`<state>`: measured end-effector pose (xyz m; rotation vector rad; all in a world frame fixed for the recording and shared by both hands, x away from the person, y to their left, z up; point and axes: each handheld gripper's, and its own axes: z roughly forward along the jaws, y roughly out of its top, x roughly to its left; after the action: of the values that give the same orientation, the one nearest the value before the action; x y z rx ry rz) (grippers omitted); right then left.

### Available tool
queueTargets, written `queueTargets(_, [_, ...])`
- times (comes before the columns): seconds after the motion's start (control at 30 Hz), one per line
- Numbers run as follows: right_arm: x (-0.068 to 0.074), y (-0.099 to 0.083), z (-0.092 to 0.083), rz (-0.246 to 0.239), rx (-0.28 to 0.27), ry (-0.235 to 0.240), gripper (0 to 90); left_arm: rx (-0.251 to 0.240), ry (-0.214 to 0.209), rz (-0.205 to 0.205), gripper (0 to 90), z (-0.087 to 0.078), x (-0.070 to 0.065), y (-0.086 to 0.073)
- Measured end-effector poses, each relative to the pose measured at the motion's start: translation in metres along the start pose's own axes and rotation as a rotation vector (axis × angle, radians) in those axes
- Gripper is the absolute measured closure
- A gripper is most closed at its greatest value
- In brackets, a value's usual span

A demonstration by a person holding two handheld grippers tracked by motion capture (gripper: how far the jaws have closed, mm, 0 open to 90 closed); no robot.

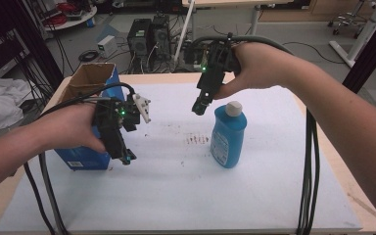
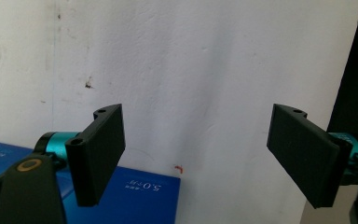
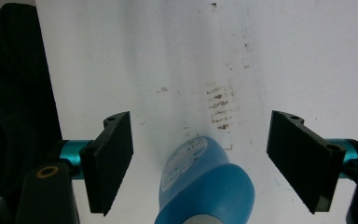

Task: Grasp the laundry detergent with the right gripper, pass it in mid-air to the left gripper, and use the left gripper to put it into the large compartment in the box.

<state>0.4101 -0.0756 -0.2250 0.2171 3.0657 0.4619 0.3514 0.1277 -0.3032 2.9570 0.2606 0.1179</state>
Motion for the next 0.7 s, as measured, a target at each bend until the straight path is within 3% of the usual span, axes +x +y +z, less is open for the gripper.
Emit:
queueTargets(0.33, [0.001,-0.003,-0.006,0.012,-0.02,-0.004,22.0,0.003,0.003,0.006,19.3,-0.001,0.001,0.001])
queueTargets(0.57, [-0.002,-0.012,-0.017,0.031,-0.066,-0.01,21.6,0.006,-0.001,0.011,19.3,-0.002,0.002,0.005])
queueTargets(0.63, [-0.002,-0.015,-0.019,0.049,-0.074,-0.018,13.8,0.008,-0.001,0.015,19.3,-0.002,0.002,0.006])
queueTargets(0.7, [-0.003,-0.018,-0.022,0.055,-0.095,-0.021,13.8,0.008,0.0,0.014,19.3,-0.002,0.002,0.007])
